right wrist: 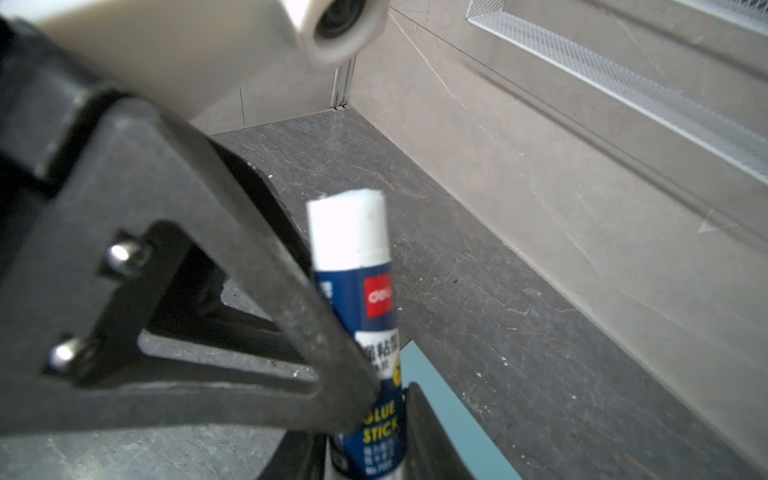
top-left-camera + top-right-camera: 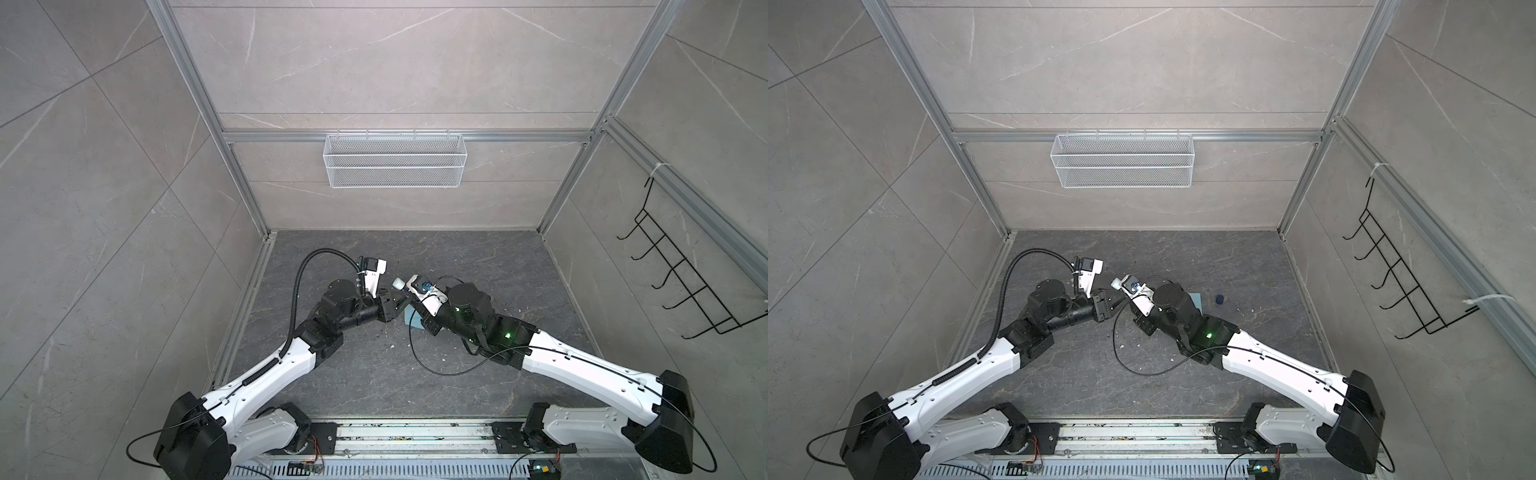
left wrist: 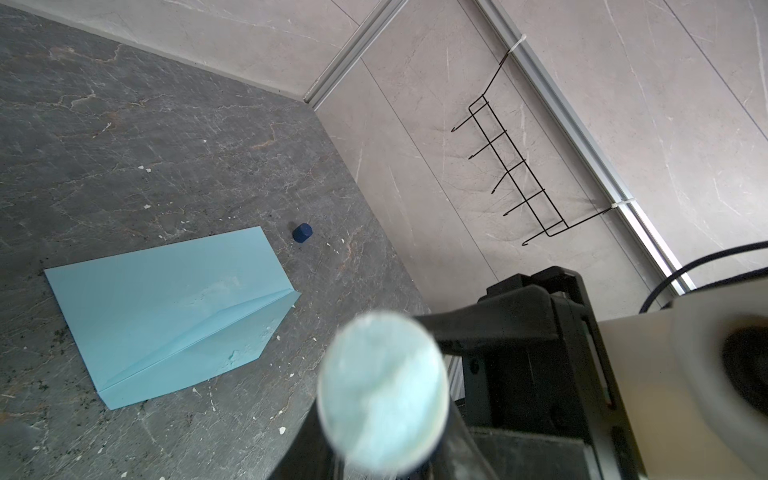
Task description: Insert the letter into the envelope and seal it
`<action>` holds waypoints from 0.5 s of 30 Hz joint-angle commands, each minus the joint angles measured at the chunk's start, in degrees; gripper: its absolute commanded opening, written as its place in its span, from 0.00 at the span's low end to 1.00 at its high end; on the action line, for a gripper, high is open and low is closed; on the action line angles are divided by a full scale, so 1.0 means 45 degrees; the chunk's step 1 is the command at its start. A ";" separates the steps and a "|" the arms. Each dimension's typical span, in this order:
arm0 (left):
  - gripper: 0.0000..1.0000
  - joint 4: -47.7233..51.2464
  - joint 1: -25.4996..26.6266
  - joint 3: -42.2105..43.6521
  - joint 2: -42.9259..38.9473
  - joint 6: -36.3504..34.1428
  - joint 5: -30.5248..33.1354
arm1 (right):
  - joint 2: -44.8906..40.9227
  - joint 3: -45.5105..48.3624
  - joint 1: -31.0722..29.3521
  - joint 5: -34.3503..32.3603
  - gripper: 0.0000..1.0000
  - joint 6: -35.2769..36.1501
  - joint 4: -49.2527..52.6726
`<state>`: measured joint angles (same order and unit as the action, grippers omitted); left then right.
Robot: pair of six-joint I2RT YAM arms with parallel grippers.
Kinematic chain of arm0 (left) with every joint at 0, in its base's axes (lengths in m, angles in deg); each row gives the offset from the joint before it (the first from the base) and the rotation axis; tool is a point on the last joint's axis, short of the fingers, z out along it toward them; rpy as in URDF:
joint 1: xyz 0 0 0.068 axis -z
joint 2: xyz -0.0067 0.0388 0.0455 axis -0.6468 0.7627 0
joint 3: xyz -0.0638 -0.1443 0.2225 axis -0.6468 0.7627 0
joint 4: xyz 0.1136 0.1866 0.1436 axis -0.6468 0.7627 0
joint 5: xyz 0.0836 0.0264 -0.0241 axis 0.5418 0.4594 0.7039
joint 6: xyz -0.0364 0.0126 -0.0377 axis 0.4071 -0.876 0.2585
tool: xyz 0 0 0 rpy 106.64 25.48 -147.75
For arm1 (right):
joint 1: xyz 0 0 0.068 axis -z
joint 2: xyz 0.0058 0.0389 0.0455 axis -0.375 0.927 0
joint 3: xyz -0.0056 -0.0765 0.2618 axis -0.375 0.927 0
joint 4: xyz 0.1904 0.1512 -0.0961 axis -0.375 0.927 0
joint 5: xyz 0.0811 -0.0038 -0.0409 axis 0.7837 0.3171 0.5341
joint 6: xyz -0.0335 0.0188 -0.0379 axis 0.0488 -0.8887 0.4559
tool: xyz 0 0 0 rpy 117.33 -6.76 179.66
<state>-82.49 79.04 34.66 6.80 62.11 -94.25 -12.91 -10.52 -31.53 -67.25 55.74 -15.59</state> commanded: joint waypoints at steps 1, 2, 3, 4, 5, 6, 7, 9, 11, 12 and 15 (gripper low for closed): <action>0.00 -0.0823 0.0053 -0.0494 0.0058 -0.0177 -0.0281 | -0.0035 0.0079 -0.0090 0.0287 0.21 -0.0605 -0.0480; 0.00 -0.0905 0.0060 -0.0475 0.0097 -0.0148 -0.0291 | -0.0058 0.0139 -0.0100 0.0346 0.19 -0.0712 -0.0566; 0.00 -0.1004 0.0050 -0.0455 0.0125 -0.0115 -0.0287 | -0.0054 0.0190 -0.0090 0.0433 0.16 -0.0833 -0.0667; 0.00 -0.1140 0.0051 -0.0417 0.0148 -0.0071 -0.0308 | -0.0052 0.0217 -0.0088 0.0469 0.13 -0.0987 -0.0744; 0.00 -0.1333 0.0058 -0.0353 0.0140 -0.0061 -0.0293 | -0.0064 0.0278 -0.0090 0.0476 0.11 -0.1187 -0.0837; 0.01 -0.1549 0.0053 -0.0287 0.0150 -0.0048 -0.0307 | -0.0084 0.0360 -0.0100 0.0507 0.09 -0.1314 -0.0962; 0.07 -0.1857 0.0051 -0.0173 0.0115 -0.0072 -0.0310 | -0.0115 0.0463 -0.0090 0.0508 0.08 -0.1499 -0.1154; 0.21 -0.2584 0.0053 0.0144 -0.0003 -0.0215 -0.0291 | -0.0244 0.0698 -0.0092 0.0393 0.05 -0.1899 -0.1537; 0.35 -0.3575 0.0043 0.0664 -0.0253 -0.0597 -0.0128 | -0.0383 0.0903 -0.0090 0.0229 0.03 -0.2291 -0.1863; 0.42 -0.3957 0.0053 0.0904 -0.0400 -0.0749 -0.0015 | -0.0430 0.0945 -0.0101 0.0127 0.03 -0.2500 -0.1957; 0.58 -0.5525 0.0049 0.1846 -0.0796 -0.1132 0.0254 | -0.0480 0.1097 -0.0093 0.0337 0.01 -0.3150 -0.2337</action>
<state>-95.30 78.95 40.95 6.06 60.14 -93.72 -13.74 -6.54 -31.64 -66.77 46.34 -22.00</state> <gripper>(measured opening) 0.550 0.252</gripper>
